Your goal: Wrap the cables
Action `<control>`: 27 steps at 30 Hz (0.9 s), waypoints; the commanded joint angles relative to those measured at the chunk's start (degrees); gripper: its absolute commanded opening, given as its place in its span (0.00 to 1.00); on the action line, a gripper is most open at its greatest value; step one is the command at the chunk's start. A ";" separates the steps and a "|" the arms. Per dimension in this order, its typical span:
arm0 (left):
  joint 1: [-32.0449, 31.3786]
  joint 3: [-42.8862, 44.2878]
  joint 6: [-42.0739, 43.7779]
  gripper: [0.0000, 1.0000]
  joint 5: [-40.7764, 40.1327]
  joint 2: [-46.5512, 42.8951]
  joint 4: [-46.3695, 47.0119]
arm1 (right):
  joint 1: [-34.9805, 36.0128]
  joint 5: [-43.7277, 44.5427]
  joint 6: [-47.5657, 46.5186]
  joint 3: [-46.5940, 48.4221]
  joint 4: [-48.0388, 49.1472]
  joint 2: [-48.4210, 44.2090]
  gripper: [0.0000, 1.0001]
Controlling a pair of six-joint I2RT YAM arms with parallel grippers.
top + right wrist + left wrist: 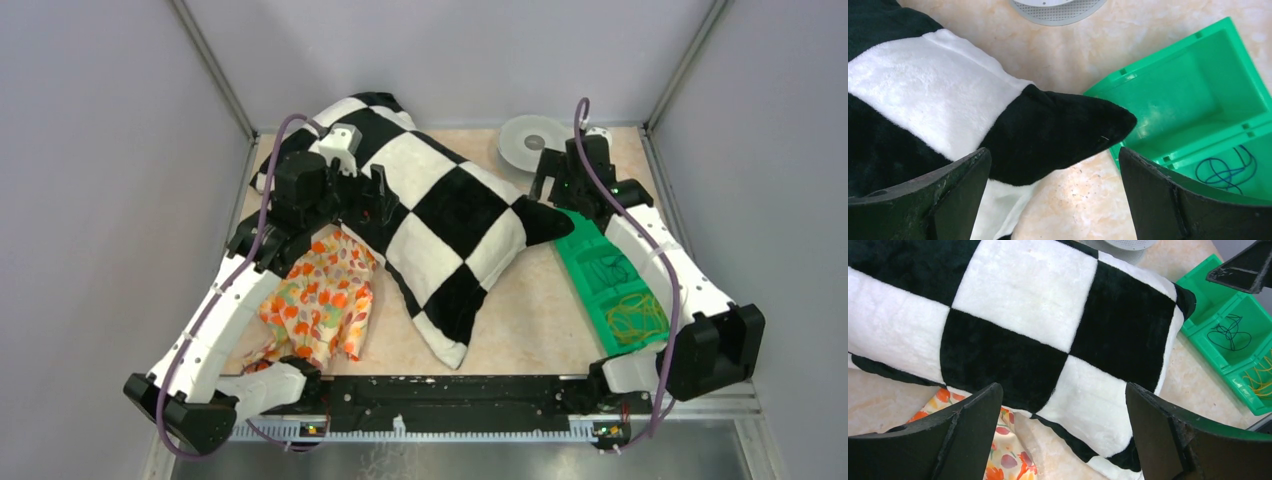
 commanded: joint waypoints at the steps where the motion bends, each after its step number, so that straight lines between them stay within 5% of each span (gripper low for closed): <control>1: -0.01 1.93 -0.46 0.99 2.02 0.82 3.39 | -0.03 4.22 -2.63 -1.27 2.24 -5.53 0.99; 6: -0.01 -0.87 -0.01 0.99 10.12 -2.92 8.19 | -0.99 -3.91 -3.95 -4.64 7.46 -9.69 0.99; 13: -0.09 -3.34 1.24 0.99 13.49 -5.50 9.79 | -15.71 -29.27 6.60 -1.67 12.90 -2.75 0.99; 27: -0.09 -3.32 1.03 0.99 11.10 -4.39 9.68 | -21.80 -25.54 13.60 19.81 15.33 29.70 0.99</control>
